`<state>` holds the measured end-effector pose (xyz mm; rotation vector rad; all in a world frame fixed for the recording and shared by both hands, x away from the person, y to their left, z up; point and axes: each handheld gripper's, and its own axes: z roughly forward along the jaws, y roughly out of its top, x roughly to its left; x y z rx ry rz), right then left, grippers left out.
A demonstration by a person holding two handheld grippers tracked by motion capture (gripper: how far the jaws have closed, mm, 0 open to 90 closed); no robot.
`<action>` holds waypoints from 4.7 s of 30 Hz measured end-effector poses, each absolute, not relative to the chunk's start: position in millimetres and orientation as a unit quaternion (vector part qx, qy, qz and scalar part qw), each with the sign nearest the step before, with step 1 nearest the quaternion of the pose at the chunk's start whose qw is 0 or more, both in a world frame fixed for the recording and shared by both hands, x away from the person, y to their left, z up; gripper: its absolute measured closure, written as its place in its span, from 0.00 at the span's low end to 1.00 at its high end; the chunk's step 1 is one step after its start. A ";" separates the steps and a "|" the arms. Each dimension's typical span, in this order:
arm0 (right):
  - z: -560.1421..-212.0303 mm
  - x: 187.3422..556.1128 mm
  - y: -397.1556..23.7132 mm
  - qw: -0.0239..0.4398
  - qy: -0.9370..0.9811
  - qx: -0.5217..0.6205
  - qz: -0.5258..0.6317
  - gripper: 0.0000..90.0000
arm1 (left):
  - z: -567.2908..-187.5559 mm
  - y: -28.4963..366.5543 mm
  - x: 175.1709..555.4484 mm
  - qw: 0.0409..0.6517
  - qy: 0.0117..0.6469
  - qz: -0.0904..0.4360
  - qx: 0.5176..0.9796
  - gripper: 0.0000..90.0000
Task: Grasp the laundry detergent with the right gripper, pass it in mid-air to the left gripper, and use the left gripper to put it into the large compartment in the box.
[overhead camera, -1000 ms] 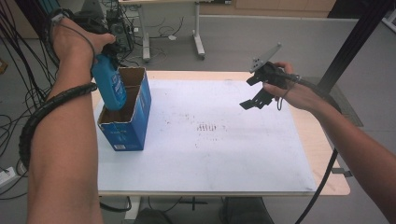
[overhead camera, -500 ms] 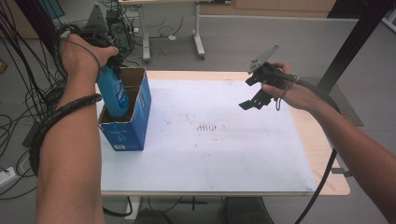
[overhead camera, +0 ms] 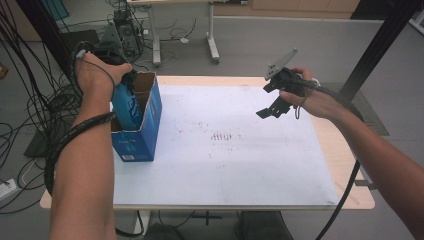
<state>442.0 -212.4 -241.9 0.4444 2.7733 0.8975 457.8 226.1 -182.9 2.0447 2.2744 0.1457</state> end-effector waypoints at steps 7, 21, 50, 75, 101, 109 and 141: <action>-243.4 442.3 -212.8 0.096 0.936 0.153 0.303 0.00 | -196.9 222.9 458.4 0.040 0.739 0.048 0.671 0.41; -244.1 442.0 -214.1 0.097 0.935 0.152 0.306 0.00 | -224.2 218.7 459.8 0.039 0.731 0.052 0.679 0.41; -247.3 442.6 -216.2 0.094 0.933 0.156 0.309 0.00 | -259.1 219.7 458.2 0.032 0.722 0.055 0.689 0.41; -251.0 444.0 -215.6 0.094 0.933 0.159 0.308 0.00 | -273.4 225.9 451.7 0.039 0.723 0.047 0.688 0.41; -246.7 445.7 -222.0 0.100 0.933 0.164 0.304 0.00 | -273.9 226.5 452.6 0.040 0.723 0.049 0.688 0.41; -245.4 446.1 -223.9 0.102 0.933 0.166 0.304 0.00 | -274.2 226.8 452.3 0.041 0.723 0.050 0.688 0.41; -244.8 445.1 -227.4 0.105 0.932 0.169 0.303 0.00 | -274.3 227.4 452.7 0.040 0.724 0.048 0.687 0.41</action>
